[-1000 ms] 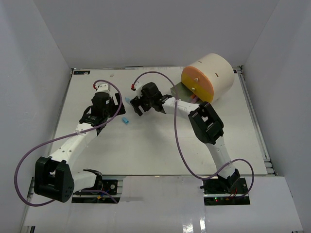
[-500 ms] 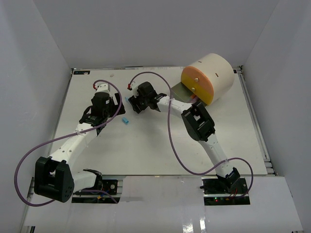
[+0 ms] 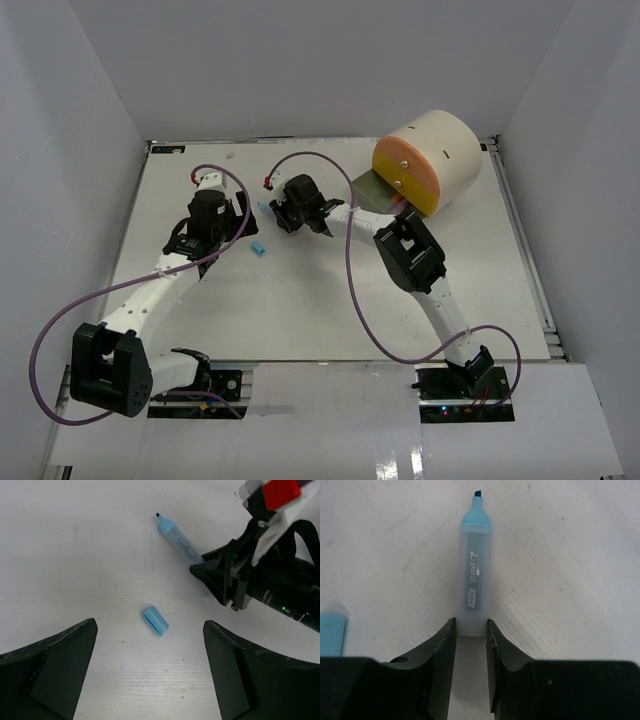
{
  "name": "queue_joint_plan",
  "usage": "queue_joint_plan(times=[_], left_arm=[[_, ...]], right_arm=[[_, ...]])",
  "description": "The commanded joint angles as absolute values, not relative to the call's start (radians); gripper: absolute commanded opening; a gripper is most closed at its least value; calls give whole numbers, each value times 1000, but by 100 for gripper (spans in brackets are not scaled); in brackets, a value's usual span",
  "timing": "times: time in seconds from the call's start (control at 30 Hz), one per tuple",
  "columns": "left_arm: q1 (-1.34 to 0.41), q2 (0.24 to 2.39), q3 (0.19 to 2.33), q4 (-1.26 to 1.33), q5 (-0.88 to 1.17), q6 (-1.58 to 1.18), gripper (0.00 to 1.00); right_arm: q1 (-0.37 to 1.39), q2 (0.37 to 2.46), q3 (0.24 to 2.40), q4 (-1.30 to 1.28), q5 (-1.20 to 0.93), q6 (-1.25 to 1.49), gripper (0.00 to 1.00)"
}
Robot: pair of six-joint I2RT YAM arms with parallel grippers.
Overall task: Sort the stationery into containers
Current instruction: Pick up the pen from the center of the board, then move the pen cap to the center of the board.
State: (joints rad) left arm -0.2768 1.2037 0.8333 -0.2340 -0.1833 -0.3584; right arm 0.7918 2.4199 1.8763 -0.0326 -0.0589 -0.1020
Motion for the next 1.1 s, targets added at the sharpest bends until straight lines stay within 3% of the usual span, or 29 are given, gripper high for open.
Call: queue_joint_plan(times=[0.0,0.33,0.53,0.9,1.07], left_arm=[[-270,1184,864,-229,-169,-376,98],[-270,1158,845,-206,-92,-431,98],[-270,1072,778,-104,64,-538,98],[-282,936,649,123,255,-704,98],[-353,917,624,239,218,-732,98]], right_arm=[[801,2313,1714,24,-55,-74,9],[801,2050,1321,251,-77,18,8],[802,1852,1067,409,-74,130,8],[862,1508,910,589,55,212,8],[939,1425,879,664,155,209,8]])
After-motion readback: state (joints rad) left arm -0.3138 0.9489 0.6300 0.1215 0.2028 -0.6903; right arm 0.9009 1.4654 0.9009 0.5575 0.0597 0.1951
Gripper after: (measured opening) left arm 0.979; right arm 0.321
